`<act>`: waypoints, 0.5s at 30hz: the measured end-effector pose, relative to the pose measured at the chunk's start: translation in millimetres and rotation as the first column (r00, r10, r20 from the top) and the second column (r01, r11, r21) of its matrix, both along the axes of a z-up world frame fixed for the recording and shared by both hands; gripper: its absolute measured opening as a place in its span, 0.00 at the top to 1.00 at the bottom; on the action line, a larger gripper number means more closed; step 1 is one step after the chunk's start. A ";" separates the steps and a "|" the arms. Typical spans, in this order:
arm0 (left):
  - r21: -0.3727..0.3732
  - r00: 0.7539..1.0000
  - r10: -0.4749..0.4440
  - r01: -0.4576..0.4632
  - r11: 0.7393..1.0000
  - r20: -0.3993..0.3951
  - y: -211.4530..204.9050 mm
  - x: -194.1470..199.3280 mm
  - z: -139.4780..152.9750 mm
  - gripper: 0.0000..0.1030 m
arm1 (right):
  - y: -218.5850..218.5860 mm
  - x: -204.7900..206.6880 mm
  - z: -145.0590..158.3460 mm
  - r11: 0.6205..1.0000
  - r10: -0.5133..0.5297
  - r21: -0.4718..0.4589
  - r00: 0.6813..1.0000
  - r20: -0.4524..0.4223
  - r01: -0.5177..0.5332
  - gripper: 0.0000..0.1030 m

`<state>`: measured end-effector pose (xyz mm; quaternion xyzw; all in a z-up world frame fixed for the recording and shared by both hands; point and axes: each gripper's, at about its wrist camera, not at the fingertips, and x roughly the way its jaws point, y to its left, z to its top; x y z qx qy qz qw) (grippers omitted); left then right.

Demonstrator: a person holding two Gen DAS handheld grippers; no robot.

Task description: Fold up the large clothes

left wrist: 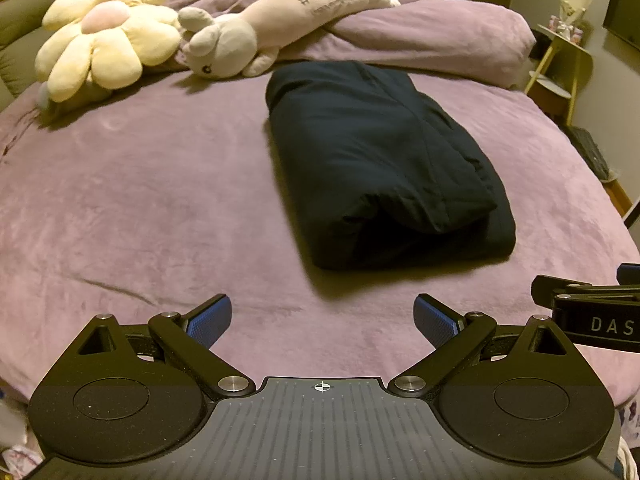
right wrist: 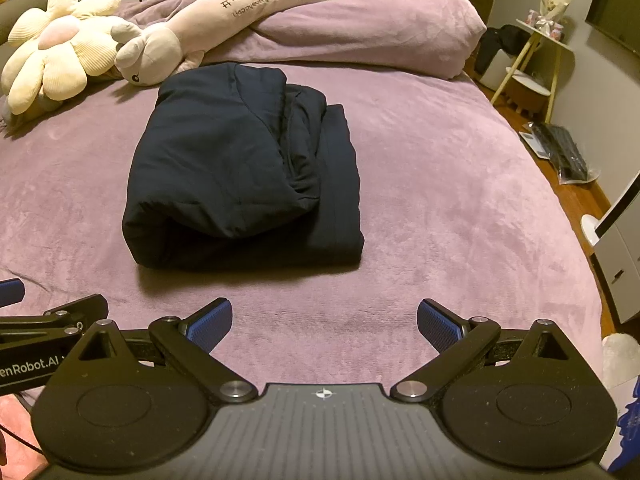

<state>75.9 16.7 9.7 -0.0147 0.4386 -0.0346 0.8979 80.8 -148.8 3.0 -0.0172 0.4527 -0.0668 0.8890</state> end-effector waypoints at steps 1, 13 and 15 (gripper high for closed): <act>0.000 1.000 -0.001 0.001 1.000 0.000 -0.1 0.3 0.2 0.03 | -0.1 -0.1 0.0 1.000 -0.001 0.000 1.000 0.001 0.001 0.04; 0.000 1.000 -0.014 0.014 1.000 -0.003 0.5 2.6 -1.4 0.03 | -2.8 0.4 -1.0 1.000 -0.001 -0.001 1.000 0.000 0.001 0.04; -0.001 1.000 -0.016 0.016 1.000 -0.004 0.3 2.5 -1.4 0.03 | -3.7 0.3 -1.1 1.000 0.000 -0.001 1.000 0.000 0.000 0.04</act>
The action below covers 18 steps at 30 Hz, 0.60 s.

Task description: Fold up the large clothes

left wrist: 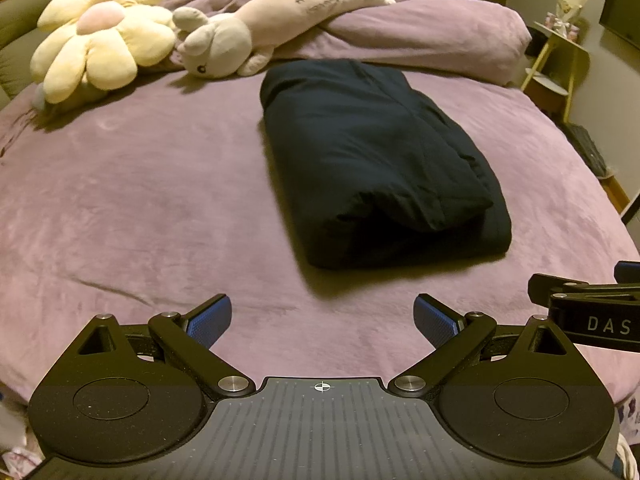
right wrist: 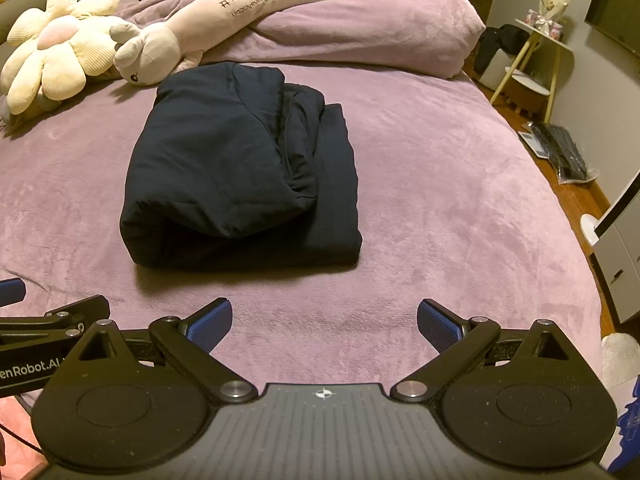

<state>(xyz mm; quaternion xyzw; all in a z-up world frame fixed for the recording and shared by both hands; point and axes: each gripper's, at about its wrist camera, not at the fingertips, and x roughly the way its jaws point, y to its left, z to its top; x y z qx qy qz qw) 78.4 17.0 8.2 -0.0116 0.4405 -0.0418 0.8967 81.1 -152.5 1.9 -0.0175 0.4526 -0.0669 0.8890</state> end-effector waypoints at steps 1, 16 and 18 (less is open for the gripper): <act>0.000 1.000 0.001 -0.001 1.000 0.000 -0.2 -0.1 0.0 0.03 | -0.1 0.0 0.0 1.000 0.000 0.000 1.000 -0.001 0.000 0.04; -0.004 0.999 -0.014 0.014 1.000 0.038 -1.0 -5.0 0.7 0.03 | -2.7 -1.6 -1.2 1.000 -0.005 -0.005 1.000 0.001 0.005 0.04; 0.007 0.999 -0.018 0.018 1.000 0.037 -1.6 -3.8 1.0 0.03 | -2.7 -1.5 -1.7 1.000 -0.008 -0.007 1.000 -0.001 0.008 0.04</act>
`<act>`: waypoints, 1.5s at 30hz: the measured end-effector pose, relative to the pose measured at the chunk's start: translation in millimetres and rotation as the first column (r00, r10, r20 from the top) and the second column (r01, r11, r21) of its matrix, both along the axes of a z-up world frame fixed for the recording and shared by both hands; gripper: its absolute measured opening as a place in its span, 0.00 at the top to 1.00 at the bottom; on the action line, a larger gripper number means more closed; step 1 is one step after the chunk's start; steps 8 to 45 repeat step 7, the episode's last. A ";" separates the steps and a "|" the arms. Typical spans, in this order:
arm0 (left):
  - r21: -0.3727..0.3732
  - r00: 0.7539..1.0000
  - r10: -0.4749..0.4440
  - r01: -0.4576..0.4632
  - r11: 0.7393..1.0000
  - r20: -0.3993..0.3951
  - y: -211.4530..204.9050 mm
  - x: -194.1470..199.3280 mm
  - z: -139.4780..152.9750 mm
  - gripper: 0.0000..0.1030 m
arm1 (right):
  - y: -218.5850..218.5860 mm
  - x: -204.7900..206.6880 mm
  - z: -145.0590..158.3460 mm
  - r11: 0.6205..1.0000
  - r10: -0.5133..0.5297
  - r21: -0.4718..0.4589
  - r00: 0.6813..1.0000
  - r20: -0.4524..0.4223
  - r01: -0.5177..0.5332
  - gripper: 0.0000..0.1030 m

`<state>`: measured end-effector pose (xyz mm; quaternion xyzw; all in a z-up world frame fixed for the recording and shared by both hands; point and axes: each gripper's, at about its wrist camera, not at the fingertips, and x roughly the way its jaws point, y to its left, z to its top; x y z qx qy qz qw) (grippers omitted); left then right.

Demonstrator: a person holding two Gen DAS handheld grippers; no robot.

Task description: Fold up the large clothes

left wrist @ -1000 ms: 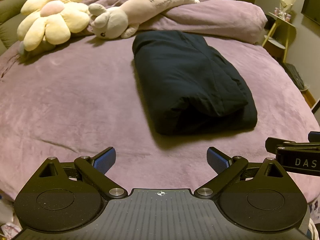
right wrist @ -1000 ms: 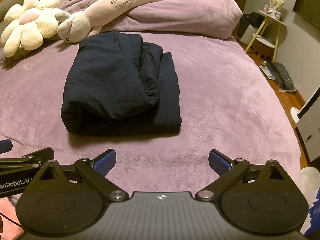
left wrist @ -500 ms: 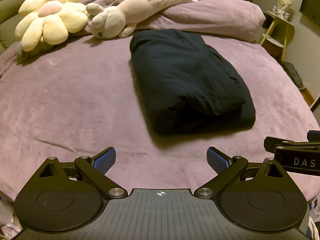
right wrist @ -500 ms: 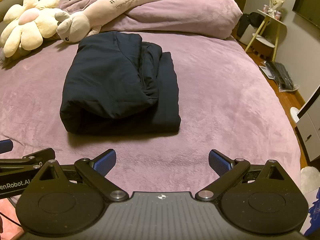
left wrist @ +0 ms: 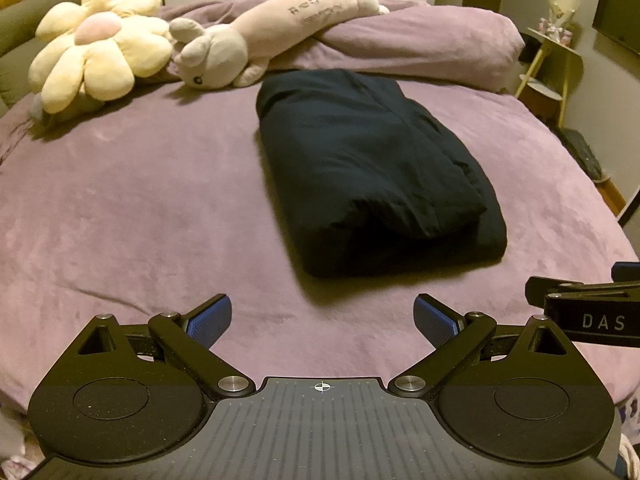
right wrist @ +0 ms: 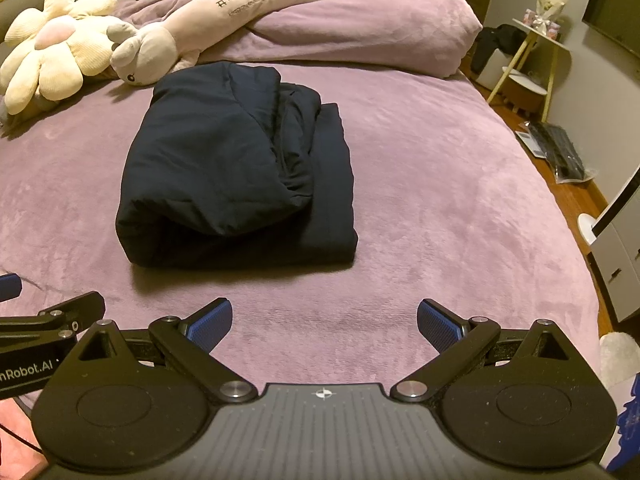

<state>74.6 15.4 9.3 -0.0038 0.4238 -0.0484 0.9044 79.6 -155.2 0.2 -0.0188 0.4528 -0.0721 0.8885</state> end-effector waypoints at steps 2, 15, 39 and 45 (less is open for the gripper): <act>0.013 1.000 -0.005 0.005 1.000 0.001 -2.1 -0.1 0.0 0.03 | -0.6 0.3 0.0 1.000 0.001 0.000 1.000 0.000 -0.001 0.04; 0.014 1.000 -0.009 0.009 1.000 -0.003 -3.5 0.8 -0.9 0.03 | -0.7 -0.1 0.0 1.000 -0.002 -0.003 1.000 0.001 0.002 0.04; 0.014 1.000 -0.009 0.009 1.000 -0.003 -3.5 0.8 -0.9 0.03 | -0.7 -0.1 0.0 1.000 -0.002 -0.003 1.000 0.001 0.002 0.04; 0.014 1.000 -0.009 0.009 1.000 -0.003 -3.5 0.8 -0.9 0.03 | -0.7 -0.1 0.0 1.000 -0.002 -0.003 1.000 0.001 0.002 0.04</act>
